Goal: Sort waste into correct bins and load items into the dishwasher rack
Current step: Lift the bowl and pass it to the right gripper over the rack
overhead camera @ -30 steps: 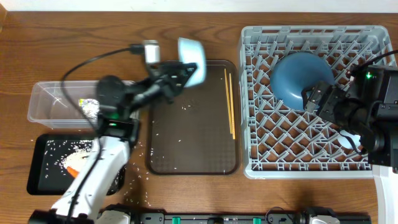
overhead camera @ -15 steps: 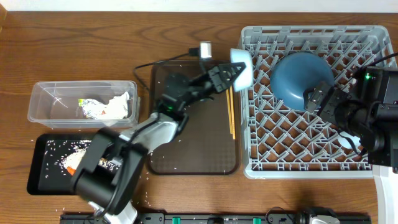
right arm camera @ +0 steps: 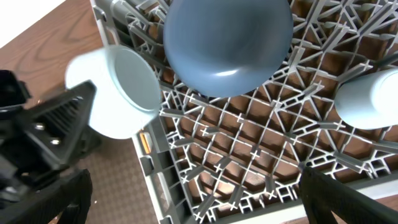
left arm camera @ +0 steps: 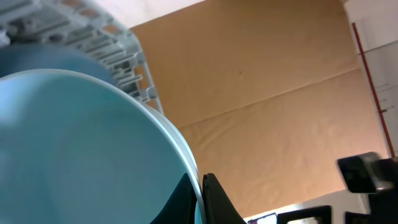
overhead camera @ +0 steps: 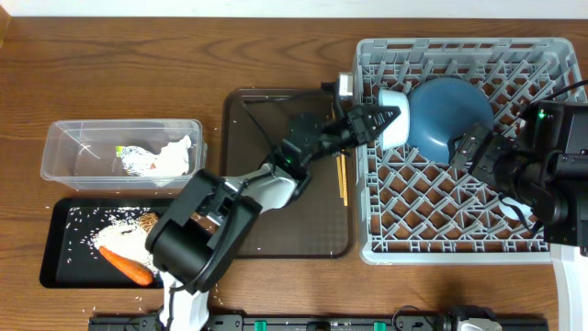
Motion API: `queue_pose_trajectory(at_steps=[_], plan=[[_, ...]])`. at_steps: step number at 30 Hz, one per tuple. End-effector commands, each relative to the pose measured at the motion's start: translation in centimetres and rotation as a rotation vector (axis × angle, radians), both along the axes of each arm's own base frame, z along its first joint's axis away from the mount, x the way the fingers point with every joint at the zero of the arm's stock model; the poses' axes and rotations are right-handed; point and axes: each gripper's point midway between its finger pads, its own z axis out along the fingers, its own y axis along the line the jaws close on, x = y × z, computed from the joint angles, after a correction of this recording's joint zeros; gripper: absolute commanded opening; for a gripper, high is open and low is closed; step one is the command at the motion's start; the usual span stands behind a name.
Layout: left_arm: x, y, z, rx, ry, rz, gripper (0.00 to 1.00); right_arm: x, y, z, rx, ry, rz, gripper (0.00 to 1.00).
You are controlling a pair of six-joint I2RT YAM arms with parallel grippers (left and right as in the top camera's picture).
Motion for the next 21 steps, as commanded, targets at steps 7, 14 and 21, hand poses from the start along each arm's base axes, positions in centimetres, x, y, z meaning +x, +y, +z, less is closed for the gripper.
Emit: queue_pose_trajectory(at_steps=[7,14,21], plan=[[-1.3,-2.0,1.5,-0.037,-0.026,-0.032,0.07,0.0,-0.4,0.2,0.001,-0.002,-0.029,0.99],[-1.6,-2.3,1.6,-0.050,0.006,-0.038,0.06,-0.1,-0.4,0.2,0.001,0.003,-0.029,0.99],[-2.3,-3.1,0.9,-0.061,0.067,-0.057,0.06,-0.1,-0.4,0.2,0.001,0.002,-0.029,0.99]])
